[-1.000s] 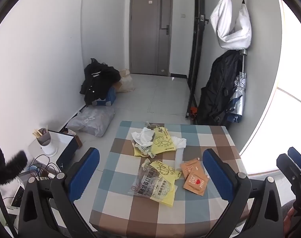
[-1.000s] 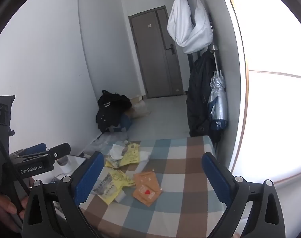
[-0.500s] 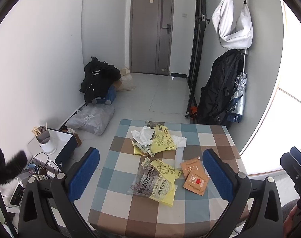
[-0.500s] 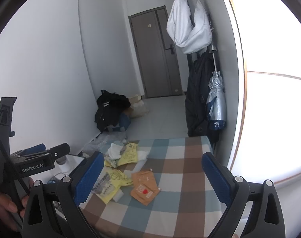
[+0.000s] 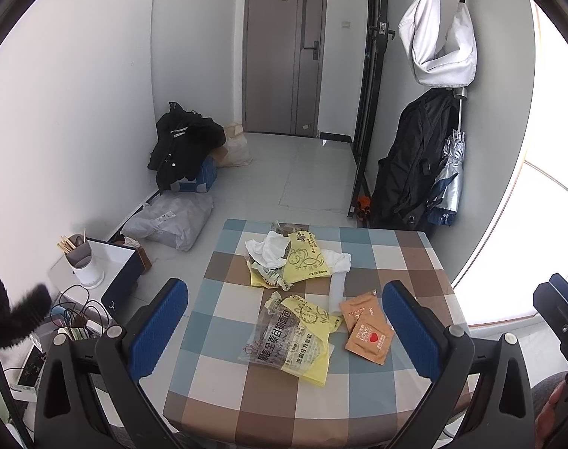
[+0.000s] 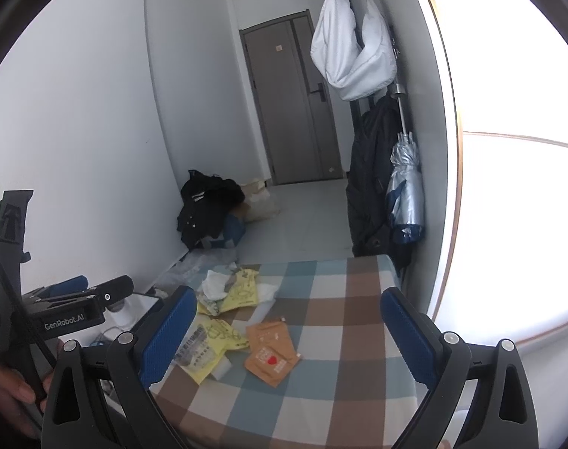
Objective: Collect trash
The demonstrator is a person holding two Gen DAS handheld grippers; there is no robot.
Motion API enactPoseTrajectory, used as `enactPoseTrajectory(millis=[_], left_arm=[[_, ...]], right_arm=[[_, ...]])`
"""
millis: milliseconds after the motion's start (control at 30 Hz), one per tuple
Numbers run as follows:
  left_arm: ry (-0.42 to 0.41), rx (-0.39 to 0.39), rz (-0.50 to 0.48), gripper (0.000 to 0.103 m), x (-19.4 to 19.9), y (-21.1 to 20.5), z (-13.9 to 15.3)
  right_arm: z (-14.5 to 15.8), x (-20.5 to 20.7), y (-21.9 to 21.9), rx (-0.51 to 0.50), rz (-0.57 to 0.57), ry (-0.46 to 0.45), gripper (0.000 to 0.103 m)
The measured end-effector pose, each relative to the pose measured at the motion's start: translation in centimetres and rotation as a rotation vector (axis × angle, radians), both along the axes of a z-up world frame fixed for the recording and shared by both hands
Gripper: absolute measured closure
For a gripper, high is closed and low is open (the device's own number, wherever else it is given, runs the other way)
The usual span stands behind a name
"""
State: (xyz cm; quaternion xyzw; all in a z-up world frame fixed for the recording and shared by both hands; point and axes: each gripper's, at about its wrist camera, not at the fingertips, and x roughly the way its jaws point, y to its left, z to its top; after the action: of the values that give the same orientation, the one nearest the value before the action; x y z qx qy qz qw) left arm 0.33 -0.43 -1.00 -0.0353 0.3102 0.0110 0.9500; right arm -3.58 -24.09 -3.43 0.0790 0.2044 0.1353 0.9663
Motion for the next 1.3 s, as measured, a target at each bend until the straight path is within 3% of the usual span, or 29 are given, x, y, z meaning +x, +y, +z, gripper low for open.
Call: enactPoseTrajectory(millis=[1000, 1300], left_arm=[[0.021, -0.015, -0.024, 0.001, 0.2, -0.3, -0.5], [0.069, -0.019, -0.043, 0.001, 1.0, -0.4, -1.2]], right_arm=[[-0.4, 0.5, 0.2, -0.012, 0.002, 0.024, 0.003], [-1.3, 1.6, 0.3, -0.006, 0.019, 0.079, 0.003]])
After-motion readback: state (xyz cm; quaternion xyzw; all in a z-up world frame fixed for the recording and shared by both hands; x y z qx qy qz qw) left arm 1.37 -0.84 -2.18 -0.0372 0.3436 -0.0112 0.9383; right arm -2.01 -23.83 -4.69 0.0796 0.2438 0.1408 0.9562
